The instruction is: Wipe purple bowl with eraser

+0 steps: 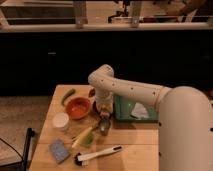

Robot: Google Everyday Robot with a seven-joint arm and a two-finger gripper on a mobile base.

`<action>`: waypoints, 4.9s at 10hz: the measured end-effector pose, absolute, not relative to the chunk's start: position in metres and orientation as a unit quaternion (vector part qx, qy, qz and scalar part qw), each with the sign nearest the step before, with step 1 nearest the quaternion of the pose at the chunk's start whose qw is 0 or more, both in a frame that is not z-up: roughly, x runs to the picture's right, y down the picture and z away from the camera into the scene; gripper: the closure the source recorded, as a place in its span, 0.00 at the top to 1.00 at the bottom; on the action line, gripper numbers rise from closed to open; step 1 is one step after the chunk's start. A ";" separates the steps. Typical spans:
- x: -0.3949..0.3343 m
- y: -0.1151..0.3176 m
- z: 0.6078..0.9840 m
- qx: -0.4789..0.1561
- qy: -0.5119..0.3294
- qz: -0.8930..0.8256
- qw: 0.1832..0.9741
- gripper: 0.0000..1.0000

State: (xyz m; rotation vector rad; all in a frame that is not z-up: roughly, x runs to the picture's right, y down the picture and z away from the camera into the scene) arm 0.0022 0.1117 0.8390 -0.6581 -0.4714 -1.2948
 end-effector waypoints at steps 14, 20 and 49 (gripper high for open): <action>-0.053 0.106 0.835 -0.270 -0.230 -0.630 0.691 0.00; 0.009 0.086 0.852 -0.289 -0.194 -0.590 0.728 0.00; 0.013 0.052 0.849 -0.254 -0.207 -0.557 0.763 0.00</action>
